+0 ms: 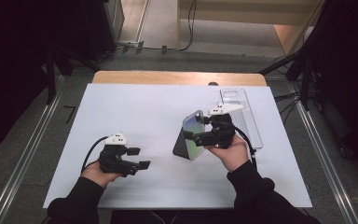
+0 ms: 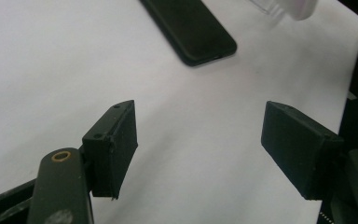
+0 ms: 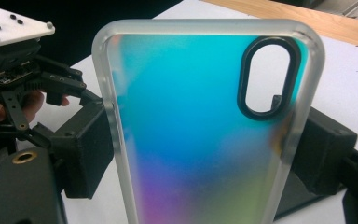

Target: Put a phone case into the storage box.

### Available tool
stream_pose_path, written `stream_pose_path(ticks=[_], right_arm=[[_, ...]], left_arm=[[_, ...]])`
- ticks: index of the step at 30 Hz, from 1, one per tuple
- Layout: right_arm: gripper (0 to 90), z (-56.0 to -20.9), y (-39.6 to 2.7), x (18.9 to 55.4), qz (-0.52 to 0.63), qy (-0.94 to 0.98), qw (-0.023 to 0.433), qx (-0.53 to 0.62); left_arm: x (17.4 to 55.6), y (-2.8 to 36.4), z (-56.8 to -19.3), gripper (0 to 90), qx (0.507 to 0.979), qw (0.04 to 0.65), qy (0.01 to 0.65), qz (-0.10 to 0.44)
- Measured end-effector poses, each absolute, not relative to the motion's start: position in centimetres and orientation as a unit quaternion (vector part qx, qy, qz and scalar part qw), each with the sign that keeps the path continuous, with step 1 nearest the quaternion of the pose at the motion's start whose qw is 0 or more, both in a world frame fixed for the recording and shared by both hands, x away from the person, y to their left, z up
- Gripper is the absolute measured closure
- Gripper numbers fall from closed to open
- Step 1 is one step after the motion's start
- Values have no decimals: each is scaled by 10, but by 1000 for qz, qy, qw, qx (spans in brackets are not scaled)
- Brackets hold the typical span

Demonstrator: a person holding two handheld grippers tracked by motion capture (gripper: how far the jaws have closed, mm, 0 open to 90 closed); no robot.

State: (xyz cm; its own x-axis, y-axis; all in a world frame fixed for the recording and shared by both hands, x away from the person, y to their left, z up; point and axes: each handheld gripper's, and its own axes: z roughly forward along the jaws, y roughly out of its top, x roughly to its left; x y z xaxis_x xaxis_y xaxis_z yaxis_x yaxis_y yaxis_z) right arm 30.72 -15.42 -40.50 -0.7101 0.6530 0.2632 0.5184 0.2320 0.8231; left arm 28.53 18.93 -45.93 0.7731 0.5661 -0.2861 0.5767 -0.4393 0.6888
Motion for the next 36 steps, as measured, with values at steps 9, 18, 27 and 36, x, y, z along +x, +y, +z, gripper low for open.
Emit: stream_pose_path(ticks=[9,18,27,36], right_arm=[[158,-392,-172,312,502,769,80,387],[158,-377,-195,319,510,753,104,404],[158,-373,-218,325,500,740,136,429],[157,-371,-241,331,497,721,160,455]], left_arm=[[282,193,-458,274,844,413,343,-2],[279,198,-458,274,842,409,352,0],[275,201,-458,275,839,411,358,2],[274,203,-457,275,838,410,359,2]])
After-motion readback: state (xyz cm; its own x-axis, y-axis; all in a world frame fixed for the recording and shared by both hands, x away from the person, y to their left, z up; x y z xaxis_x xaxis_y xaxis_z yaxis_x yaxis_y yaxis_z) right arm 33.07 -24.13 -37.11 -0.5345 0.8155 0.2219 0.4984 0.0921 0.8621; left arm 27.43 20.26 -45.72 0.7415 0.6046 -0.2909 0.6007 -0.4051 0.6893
